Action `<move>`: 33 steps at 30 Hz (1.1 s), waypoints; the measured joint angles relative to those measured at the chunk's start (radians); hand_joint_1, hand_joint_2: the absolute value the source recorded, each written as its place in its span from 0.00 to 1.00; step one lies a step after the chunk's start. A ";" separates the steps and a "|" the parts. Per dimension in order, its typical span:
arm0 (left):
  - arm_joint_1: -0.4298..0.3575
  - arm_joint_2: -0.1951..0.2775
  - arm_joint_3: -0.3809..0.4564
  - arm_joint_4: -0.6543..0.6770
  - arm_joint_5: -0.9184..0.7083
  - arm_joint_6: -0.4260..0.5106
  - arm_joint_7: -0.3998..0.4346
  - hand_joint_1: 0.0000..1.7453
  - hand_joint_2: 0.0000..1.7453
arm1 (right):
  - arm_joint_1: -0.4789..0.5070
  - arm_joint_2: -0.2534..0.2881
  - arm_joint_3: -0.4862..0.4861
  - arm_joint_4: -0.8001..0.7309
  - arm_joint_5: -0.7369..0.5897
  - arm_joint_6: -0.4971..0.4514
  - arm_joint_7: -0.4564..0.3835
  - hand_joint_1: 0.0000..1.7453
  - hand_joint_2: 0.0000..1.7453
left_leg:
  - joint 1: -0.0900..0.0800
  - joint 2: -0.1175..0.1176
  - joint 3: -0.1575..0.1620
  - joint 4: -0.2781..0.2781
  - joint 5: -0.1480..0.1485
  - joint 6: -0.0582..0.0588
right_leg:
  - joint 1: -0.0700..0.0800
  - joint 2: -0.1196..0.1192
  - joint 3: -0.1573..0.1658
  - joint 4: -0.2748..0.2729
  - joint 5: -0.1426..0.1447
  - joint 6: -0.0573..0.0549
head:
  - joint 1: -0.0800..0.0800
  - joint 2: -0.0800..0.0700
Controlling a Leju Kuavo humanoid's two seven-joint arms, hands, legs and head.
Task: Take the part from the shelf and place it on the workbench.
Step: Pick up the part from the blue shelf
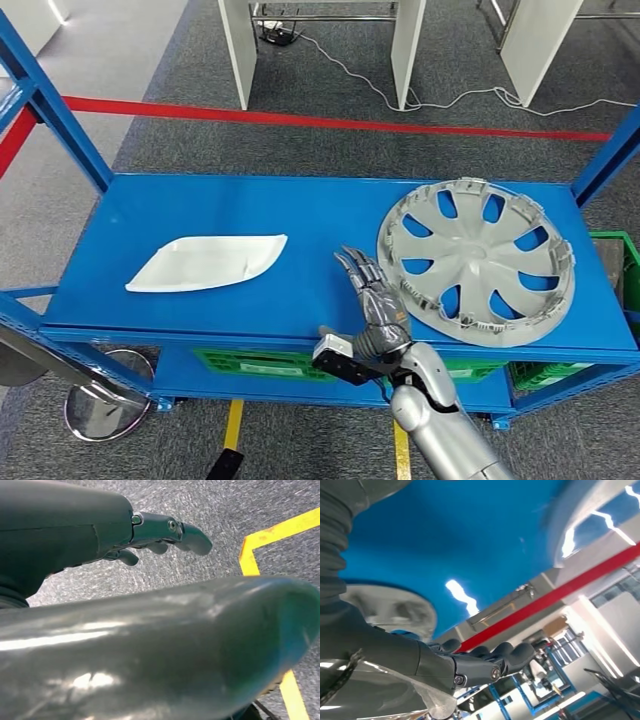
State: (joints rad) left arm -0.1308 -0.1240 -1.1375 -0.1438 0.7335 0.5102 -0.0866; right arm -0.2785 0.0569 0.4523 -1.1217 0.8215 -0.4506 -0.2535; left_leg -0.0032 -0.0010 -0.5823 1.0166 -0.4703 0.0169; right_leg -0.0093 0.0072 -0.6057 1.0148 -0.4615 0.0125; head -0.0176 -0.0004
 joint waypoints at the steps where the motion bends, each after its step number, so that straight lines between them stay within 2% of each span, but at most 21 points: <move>1: -0.001 0.000 -0.001 0.000 -0.001 -0.001 0.000 0.00 0.00 | -0.003 -0.001 0.002 0.004 0.016 -0.004 0.012 0.00 1.00 | 0.000 0.000 -0.005 0.012 -0.009 -0.005 | -0.002 0.000 0.002 -0.003 0.000 -0.005 | 0.000 0.000; 3: -0.002 0.000 -0.006 0.000 -0.004 -0.004 -0.001 0.00 0.00 | -0.014 -0.003 0.007 0.015 0.057 -0.019 0.041 0.00 1.00 | 0.003 0.000 -0.043 0.094 -0.053 -0.015 | -0.005 -0.001 0.007 -0.007 -0.001 -0.015 | -0.003 0.000; 5: -0.002 0.000 -0.013 0.000 -0.008 -0.007 -0.001 0.00 0.00 | -0.022 -0.006 0.011 0.031 0.107 -0.037 0.074 0.00 1.00 | 0.005 0.000 -0.110 0.230 -0.102 -0.022 | -0.005 -0.002 0.010 -0.006 -0.004 -0.021 | -0.004 0.000; 6: -0.002 0.000 -0.017 0.000 -0.009 -0.009 -0.001 0.00 0.00 | -0.024 -0.008 0.013 0.040 0.131 -0.043 0.090 0.00 1.00 | 0.006 0.000 -0.136 0.275 -0.109 -0.023 | -0.004 -0.001 0.012 -0.006 -0.005 -0.022 | -0.004 0.000; 7: -0.002 0.000 -0.019 0.000 -0.009 -0.011 0.000 0.00 0.00 | -0.026 -0.011 0.015 0.049 0.151 -0.049 0.104 0.00 1.00 | 0.006 0.000 -0.146 0.286 -0.098 -0.022 | -0.003 0.000 0.015 -0.006 -0.007 -0.023 | -0.004 0.000; 8: -0.003 0.000 -0.021 0.000 -0.009 -0.012 0.001 0.00 0.00 | -0.029 -0.013 0.017 0.056 0.166 -0.053 0.114 0.00 1.00 | 0.006 0.000 -0.139 0.258 -0.067 -0.019 | -0.003 0.001 0.018 -0.006 -0.009 -0.023 | -0.004 0.000; 10: -0.004 0.000 -0.023 0.000 -0.007 -0.015 0.003 0.00 0.00 | -0.036 -0.015 0.019 0.068 0.179 -0.063 0.123 0.00 1.00 | 0.004 -0.001 -0.087 0.130 0.011 -0.009 | -0.002 0.005 0.025 -0.006 -0.014 -0.021 | -0.003 0.000; 11: -0.005 0.000 -0.025 0.000 -0.006 -0.016 0.005 0.00 0.00 | -0.039 -0.015 0.019 0.072 0.185 -0.070 0.127 0.00 1.00 | 0.001 -0.001 -0.063 0.072 0.037 -0.003 | -0.001 0.006 0.027 -0.006 -0.016 -0.018 | -0.003 0.000; 12: -0.006 0.000 -0.026 0.000 -0.003 -0.015 0.008 0.00 0.00 | -0.042 -0.016 0.019 0.077 0.194 -0.078 0.134 0.00 1.00 | -0.001 -0.001 -0.047 0.034 0.047 0.002 | 0.000 0.007 0.028 -0.005 -0.018 -0.014 | -0.003 0.000; 15: -0.007 -0.001 -0.027 0.000 0.006 -0.013 0.020 0.00 0.00 | -0.055 -0.022 0.018 0.085 0.230 -0.094 0.162 0.00 1.00 | -0.001 -0.001 -0.037 0.004 0.038 0.014 | 0.002 0.004 0.021 -0.005 -0.021 0.001 | -0.002 0.000; 17: -0.007 -0.002 -0.027 0.000 0.011 -0.013 0.023 0.00 0.00 | -0.071 -0.029 0.017 0.088 0.251 -0.102 0.177 0.00 1.00 | 0.004 0.000 -0.033 -0.009 0.041 0.020 | 0.002 0.003 0.004 0.025 -0.046 0.010 | 0.000 0.000; 18: -0.007 -0.003 -0.027 0.000 0.012 -0.013 0.024 0.00 0.00 | -0.079 -0.033 0.015 0.089 0.258 -0.105 0.183 0.00 1.00 | 0.006 0.000 -0.031 -0.014 0.043 0.022 | 0.002 0.002 -0.017 0.069 -0.072 0.012 | 0.001 0.000; 20: -0.008 -0.003 -0.027 0.000 0.014 -0.014 0.024 0.00 0.00 | -0.085 -0.043 0.012 0.091 0.268 -0.108 0.192 0.00 1.00 | 0.004 0.000 -0.030 -0.014 0.042 0.026 | 0.002 0.002 -0.078 0.198 -0.128 0.017 | 0.002 0.000; 21: -0.007 -0.003 -0.027 0.000 0.015 -0.014 0.024 0.00 0.00 | -0.084 -0.048 0.009 0.092 0.271 -0.108 0.194 0.00 1.00 | 0.004 0.000 -0.030 -0.014 0.042 0.026 | 0.001 0.002 -0.104 0.250 -0.142 0.019 | 0.002 0.000; 22: -0.007 -0.003 -0.027 0.000 0.015 -0.014 0.024 0.00 0.00 | -0.083 -0.054 0.005 0.094 0.273 -0.108 0.195 0.00 1.00 | 0.004 0.000 -0.030 -0.014 0.042 0.026 | 0.000 0.002 -0.118 0.271 -0.138 0.022 | 0.002 0.000; 23: -0.007 -0.004 -0.028 0.000 0.016 -0.015 0.024 0.00 0.00 | -0.084 -0.059 0.001 0.095 0.275 -0.107 0.196 0.00 1.00 | 0.004 -0.001 -0.029 -0.013 0.041 0.026 | -0.001 0.001 -0.111 0.250 -0.114 0.024 | 0.002 0.000; 25: -0.007 -0.004 -0.028 0.000 0.017 -0.016 0.024 0.00 0.00 | -0.089 -0.068 -0.010 0.096 0.278 -0.107 0.198 0.00 1.00 | 0.005 -0.001 -0.027 -0.008 0.037 0.021 | -0.003 -0.002 -0.055 0.125 -0.044 0.026 | 0.002 0.000; 26: -0.008 -0.004 -0.029 0.000 0.014 -0.021 0.022 0.00 0.00 | -0.092 -0.071 -0.017 0.096 0.282 -0.106 0.206 0.00 1.00 | 0.004 -0.001 -0.028 -0.002 0.034 0.018 | -0.003 -0.003 -0.023 0.062 -0.021 0.025 | 0.003 0.000; 28: -0.011 -0.008 -0.040 0.000 -0.003 -0.036 0.014 0.00 0.00 | -0.080 -0.077 -0.039 0.087 0.302 -0.106 0.239 0.00 1.00 | 0.001 -0.002 -0.032 0.005 0.032 0.010 | -0.001 -0.004 0.009 0.005 -0.014 0.018 | 0.002 0.000; 31: -0.020 -0.021 -0.067 0.000 -0.026 -0.047 0.012 0.00 0.00 | -0.016 -0.088 -0.088 0.036 0.335 -0.097 0.273 0.00 1.00 | 0.001 -0.005 -0.036 0.013 0.026 0.000 | -0.002 -0.006 0.015 0.003 -0.014 0.001 | 0.000 0.000; 33: -0.027 -0.025 -0.078 0.000 -0.027 -0.047 0.016 0.00 0.00 | 0.008 -0.092 -0.112 0.007 0.340 -0.082 0.268 0.00 1.00 | 0.003 -0.005 -0.058 0.071 -0.015 -0.010 | -0.005 -0.005 0.017 -0.001 -0.011 -0.013 | -0.004 0.000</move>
State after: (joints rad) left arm -0.1577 -0.1494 -1.2154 -0.1438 0.7066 0.4632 -0.0709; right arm -0.2705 -0.0354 0.3403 -1.1149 1.1610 -0.5322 0.0144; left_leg 0.0003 -0.0055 -0.6403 1.0879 -0.4848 0.0066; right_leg -0.0146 0.0023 -0.5889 1.0141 -0.4724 -0.0005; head -0.0212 -0.0004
